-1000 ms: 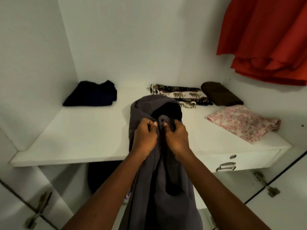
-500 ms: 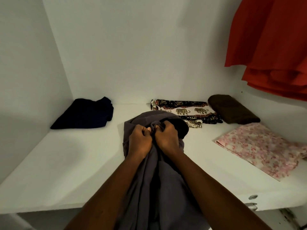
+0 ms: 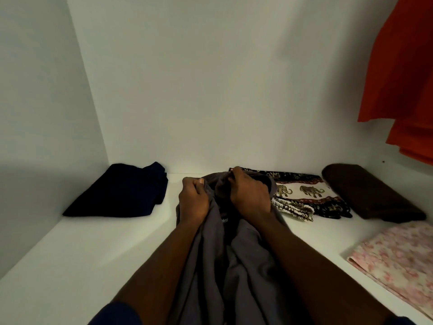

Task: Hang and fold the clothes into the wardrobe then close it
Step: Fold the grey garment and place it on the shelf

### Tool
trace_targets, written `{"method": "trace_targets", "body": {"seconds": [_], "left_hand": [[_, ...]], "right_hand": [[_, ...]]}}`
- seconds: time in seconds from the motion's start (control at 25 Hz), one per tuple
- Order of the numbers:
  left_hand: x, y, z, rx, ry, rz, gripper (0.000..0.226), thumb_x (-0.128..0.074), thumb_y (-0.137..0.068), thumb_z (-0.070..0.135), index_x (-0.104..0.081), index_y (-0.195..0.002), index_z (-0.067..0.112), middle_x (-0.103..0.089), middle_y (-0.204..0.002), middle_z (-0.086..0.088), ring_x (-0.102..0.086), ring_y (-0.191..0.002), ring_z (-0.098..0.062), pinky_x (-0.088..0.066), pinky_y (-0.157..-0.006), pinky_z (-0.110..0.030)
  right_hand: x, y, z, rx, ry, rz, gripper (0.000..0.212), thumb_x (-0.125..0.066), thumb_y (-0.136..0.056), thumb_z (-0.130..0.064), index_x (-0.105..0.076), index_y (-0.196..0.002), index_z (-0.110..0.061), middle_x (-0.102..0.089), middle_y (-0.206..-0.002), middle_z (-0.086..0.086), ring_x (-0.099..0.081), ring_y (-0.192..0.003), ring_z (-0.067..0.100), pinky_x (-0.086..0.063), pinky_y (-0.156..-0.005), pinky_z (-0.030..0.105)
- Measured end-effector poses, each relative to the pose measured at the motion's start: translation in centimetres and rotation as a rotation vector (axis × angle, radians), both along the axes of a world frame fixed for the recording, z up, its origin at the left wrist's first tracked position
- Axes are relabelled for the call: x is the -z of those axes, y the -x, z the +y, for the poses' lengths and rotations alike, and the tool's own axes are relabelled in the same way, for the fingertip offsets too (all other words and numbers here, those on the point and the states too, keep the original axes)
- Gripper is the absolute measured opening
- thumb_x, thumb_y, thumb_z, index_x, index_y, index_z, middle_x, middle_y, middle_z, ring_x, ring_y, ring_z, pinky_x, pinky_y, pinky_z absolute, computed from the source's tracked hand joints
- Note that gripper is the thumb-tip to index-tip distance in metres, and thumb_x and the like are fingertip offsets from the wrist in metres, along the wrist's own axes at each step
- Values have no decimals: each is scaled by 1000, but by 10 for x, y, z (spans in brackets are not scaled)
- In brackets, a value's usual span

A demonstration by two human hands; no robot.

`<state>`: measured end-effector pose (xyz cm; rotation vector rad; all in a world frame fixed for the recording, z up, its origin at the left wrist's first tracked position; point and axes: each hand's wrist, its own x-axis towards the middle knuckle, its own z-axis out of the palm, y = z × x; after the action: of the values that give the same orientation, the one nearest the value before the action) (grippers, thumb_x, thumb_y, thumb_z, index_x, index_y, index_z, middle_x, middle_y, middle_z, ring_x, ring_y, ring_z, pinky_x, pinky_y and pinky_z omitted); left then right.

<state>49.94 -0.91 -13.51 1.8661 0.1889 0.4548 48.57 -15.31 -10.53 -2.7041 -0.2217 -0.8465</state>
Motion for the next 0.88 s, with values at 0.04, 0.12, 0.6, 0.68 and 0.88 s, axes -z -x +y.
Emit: {"method": "trace_targets", "body": {"seconds": [0.04,0.12,0.6,0.68,0.88], "left_hand": [[-1,-13,1,-5,29,-11,27,-44,-110,33,-52,-106,7,-58,-85,3,-55,-78,-15,-32,-67,-30],[-1,-36,3,-4,84,-31,28,-43,-110,34,-52,-107,8,-59,-88,1,-56,-84,-20,-33,-71,-30],[1,-41,28,213,204,-98,19,-66,-98,38,-66,-86,23,-70,-83,7,-66,-80,-15,-50,-71,-31],[-5,-19,43,195,157,-172,17,-69,-96,38,-67,-84,27,-70,-78,11,-67,-77,-13,-50,-69,-29],[-11,35,70,356,57,-347,15,-81,-86,40,-70,-87,29,-70,-74,14,-68,-68,-3,-53,-61,-21]], "right_hand": [[-8,-6,-7,22,207,-21,26,-51,-99,-20,-53,-123,-13,-72,-103,9,-69,-80,36,-35,-58,34],[-29,-13,-18,66,506,10,32,-53,-96,-22,-50,-128,-16,-70,-106,7,-69,-82,34,-36,-58,34],[-54,46,12,190,-973,619,25,-83,-84,-23,-76,-105,-12,-77,-99,11,-74,-91,25,-62,-84,37],[-52,49,12,292,-749,507,27,-90,-74,-22,-74,-96,-19,-76,-94,5,-73,-87,22,-62,-81,38],[-57,75,30,267,-366,366,25,-83,-79,-43,-71,-94,-27,-71,-90,-9,-67,-84,10,-53,-72,29]]}}
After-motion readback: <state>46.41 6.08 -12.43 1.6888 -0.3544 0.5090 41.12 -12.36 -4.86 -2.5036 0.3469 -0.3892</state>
